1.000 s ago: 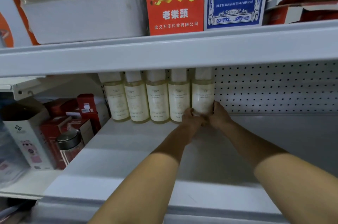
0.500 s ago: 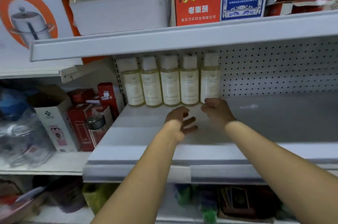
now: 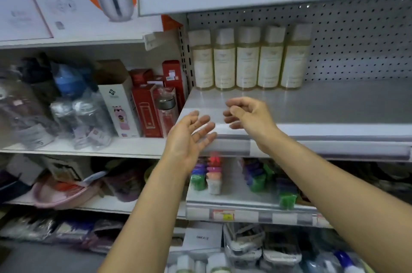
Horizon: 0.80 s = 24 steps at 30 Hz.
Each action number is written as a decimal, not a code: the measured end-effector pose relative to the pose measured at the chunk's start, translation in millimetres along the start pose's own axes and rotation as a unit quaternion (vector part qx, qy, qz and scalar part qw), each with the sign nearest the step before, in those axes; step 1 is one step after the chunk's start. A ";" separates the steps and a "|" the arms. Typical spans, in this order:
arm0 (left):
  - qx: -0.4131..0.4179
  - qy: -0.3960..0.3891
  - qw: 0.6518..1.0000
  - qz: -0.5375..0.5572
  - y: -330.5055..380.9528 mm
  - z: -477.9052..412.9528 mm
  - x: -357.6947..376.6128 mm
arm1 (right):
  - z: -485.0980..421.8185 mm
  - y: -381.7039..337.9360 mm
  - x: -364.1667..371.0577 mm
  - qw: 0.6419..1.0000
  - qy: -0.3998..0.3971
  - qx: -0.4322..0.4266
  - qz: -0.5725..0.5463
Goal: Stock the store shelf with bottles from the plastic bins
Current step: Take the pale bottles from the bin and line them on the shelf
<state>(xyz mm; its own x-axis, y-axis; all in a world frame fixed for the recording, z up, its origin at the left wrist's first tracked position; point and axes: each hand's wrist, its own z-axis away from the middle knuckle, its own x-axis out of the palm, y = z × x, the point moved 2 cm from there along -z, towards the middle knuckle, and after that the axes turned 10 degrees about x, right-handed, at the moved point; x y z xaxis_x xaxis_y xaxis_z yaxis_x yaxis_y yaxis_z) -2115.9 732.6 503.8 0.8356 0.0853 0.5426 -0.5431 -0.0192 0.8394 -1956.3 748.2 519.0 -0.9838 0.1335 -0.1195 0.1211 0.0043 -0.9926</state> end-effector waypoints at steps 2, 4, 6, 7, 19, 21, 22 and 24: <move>0.002 0.011 1.000 -0.008 4.3 8.2 -28.1 | 14.2 8.0 26.3 1.000 -0.016 0.008 0.000; -0.007 0.026 1.000 -0.015 3.4 15.8 -55.7 | 27.8 18.3 50.0 0.999 -0.028 0.016 -0.004; -0.026 0.048 0.998 -0.019 -3.3 22.3 -83.4 | 39.9 32.3 71.4 0.999 -0.045 0.024 0.001; -0.038 0.058 0.997 -0.020 -8.7 25.4 -97.2 | 45.8 40.9 80.9 0.998 -0.056 0.031 0.003; -0.218 0.177 0.959 -0.022 -118.1 40.1 -242.0 | 76.5 195.1 139.6 0.964 -0.101 0.247 0.015; -0.240 0.200 0.949 -0.027 -138.0 40.9 -262.1 | 76.0 224.7 145.4 0.953 -0.107 0.281 0.032; -0.250 0.212 0.944 -0.030 -148.4 41.2 -273.2 | 75.8 240.1 148.3 0.947 -0.113 0.297 0.042; -0.271 0.233 0.933 -0.042 -170.6 41.5 -296.4 | 76.3 272.9 154.8 0.934 -0.123 0.331 0.052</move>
<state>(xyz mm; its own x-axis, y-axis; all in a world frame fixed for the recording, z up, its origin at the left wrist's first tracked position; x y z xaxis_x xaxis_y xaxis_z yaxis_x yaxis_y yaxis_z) -2267.5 669.2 201.0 0.8196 0.4904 0.2963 -0.5439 0.5033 0.6715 -2085.6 694.4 228.1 -0.9819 -0.1325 -0.1354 0.1887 -0.6207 -0.7610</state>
